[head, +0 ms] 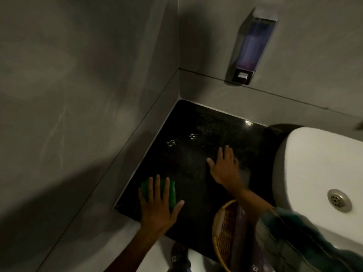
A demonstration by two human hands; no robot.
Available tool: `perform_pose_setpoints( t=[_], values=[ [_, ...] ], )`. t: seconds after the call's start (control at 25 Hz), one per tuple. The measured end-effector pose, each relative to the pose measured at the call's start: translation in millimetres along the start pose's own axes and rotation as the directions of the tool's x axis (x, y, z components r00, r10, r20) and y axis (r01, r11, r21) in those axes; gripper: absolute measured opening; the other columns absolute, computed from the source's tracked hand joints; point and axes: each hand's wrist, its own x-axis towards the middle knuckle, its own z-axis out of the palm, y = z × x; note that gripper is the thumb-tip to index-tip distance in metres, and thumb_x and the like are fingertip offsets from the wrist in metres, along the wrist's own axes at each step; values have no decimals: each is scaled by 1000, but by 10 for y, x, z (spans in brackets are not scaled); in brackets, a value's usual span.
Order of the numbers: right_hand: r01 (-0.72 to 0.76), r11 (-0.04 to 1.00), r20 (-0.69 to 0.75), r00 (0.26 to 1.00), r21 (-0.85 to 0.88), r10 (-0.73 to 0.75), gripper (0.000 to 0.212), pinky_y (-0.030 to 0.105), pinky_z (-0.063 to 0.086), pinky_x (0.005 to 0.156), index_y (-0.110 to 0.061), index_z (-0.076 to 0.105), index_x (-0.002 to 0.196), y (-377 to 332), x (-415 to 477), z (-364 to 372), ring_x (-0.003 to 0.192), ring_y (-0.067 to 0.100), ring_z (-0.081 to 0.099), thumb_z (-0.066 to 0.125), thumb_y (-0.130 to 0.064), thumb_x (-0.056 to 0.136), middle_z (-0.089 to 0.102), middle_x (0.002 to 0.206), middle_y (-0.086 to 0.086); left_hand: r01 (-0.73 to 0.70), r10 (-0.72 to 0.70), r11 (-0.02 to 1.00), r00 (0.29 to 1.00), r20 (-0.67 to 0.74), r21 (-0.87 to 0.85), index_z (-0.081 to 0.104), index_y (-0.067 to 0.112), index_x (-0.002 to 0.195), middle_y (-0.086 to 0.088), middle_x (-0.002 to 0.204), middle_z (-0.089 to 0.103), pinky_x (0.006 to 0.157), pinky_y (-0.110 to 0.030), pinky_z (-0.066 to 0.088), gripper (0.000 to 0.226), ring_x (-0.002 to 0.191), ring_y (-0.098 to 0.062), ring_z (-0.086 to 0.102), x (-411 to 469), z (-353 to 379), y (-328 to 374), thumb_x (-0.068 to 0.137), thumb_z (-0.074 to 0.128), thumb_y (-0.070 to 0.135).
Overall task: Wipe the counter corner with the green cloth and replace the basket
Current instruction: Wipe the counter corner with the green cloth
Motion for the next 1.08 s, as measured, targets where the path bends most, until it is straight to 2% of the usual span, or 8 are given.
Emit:
perform_pose_setpoints(
  t=[0.08,0.16,0.36,0.6,0.72,0.84,0.96,1.08],
  values=[
    [-41,998,2,999,-51,41,77,53,0,119,-11,4,152,125,249,63,150,27,-7,21,-60,94,-4,163,13,23,-22,999,1000,-17,26,20,22,151,-17,160,20,113,-67,11,84,147,-39,14,104,123,-5,85,24,74],
    [-61,996,-57,997,-60,57,78,54,-4,119,-11,1,152,147,454,141,150,26,-8,16,-61,93,-4,163,12,27,-26,999,998,-56,27,23,20,151,-19,158,25,113,-68,19,80,146,-39,18,337,127,13,87,28,69],
    [-38,989,-319,948,-145,-10,77,50,-2,117,-9,22,149,180,562,338,149,26,12,14,-62,94,21,160,13,52,-49,999,983,-177,14,31,11,148,-25,155,30,113,-66,19,72,145,-42,21,1146,54,142,92,37,56],
    [-35,989,-392,920,-143,-24,73,52,5,116,-7,30,146,176,559,331,147,27,21,24,-59,95,30,156,15,101,-114,992,970,-216,-71,31,5,147,-27,153,32,110,-68,24,69,144,-43,25,2107,-19,484,93,39,46],
    [-45,991,-387,922,-125,-7,70,52,7,117,-6,31,146,165,548,319,148,26,20,26,-54,95,29,157,14,-50,33,995,978,-205,-82,32,9,147,-25,155,30,114,-65,18,68,146,-40,21,2487,-52,807,95,36,52],
    [-43,993,-379,925,-111,-2,64,53,9,119,-6,30,147,155,542,301,148,24,19,25,-46,97,27,158,14,-252,249,968,958,-139,-5,28,17,149,-16,159,24,117,-59,6,73,149,-32,13,2639,-58,1034,94,13,62],
    [-41,993,-357,934,-108,-1,59,53,13,119,-6,29,148,154,525,266,149,23,18,26,-39,98,26,159,13,-404,408,913,906,-114,51,28,19,149,-9,159,27,116,-61,18,68,149,-28,18,2378,-8,918,96,8,57],
    [-43,994,-355,935,-99,5,59,53,12,120,-7,29,148,146,518,241,149,22,16,26,-38,98,25,159,12,-413,424,904,900,-102,113,23,24,150,-6,160,27,115,-60,24,64,148,-28,19,1977,118,577,96,18,58]
  ],
)
